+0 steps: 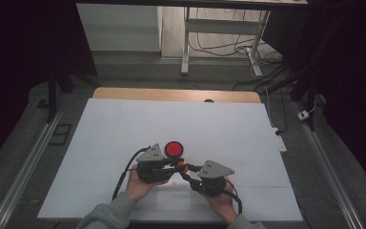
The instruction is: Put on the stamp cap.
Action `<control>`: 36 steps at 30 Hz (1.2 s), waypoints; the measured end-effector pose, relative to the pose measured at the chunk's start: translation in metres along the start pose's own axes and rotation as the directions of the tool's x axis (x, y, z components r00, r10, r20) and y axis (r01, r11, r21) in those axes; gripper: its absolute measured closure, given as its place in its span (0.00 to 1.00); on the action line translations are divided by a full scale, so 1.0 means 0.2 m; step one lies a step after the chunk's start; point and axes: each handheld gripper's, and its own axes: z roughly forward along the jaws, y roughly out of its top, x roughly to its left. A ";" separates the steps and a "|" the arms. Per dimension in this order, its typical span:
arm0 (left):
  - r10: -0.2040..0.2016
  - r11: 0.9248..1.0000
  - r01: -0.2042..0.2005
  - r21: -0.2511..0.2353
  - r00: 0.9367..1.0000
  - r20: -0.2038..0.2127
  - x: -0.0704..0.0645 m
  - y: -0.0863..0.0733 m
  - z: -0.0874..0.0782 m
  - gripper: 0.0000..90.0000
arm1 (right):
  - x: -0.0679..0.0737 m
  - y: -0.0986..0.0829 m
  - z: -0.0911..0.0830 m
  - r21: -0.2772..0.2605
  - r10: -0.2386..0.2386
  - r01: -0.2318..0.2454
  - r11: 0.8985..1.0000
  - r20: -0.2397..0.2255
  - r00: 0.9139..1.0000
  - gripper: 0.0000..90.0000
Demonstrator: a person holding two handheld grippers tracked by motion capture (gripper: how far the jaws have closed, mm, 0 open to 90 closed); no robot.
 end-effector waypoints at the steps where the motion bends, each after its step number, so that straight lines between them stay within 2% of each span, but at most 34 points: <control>1: 0.000 1.000 0.000 0.000 1.000 0.001 0.00 0.00 0.00 0.81 | 0.00 0.00 0.00 0.002 0.000 0.000 1.000 -0.002 1.000 0.72; 6: 0.002 1.000 -0.002 -0.006 1.000 -0.002 0.00 0.00 0.00 0.81 | 0.00 0.00 0.00 0.001 0.004 -0.004 1.000 0.005 1.000 0.72; 12: 0.014 1.000 -0.014 0.014 1.000 -0.024 -0.02 -0.01 0.02 0.81 | 0.00 0.00 0.01 0.024 0.010 -0.010 1.000 0.003 1.000 0.72; 14: 0.021 1.000 -0.021 0.017 0.999 -0.029 -0.02 -0.02 0.02 0.81 | 0.01 0.00 0.01 0.043 -0.015 0.015 0.999 0.006 1.000 0.72; 19: 0.019 1.000 -0.018 0.014 0.999 -0.032 -0.02 -0.03 0.03 0.81 | 0.00 0.00 0.01 0.057 -0.018 0.017 0.998 0.003 1.000 0.72; 36: 0.013 1.000 -0.013 0.018 1.000 -0.027 -0.02 -0.01 0.02 0.81 | -0.01 -0.01 0.01 0.021 -0.009 0.010 1.000 -0.023 1.000 0.71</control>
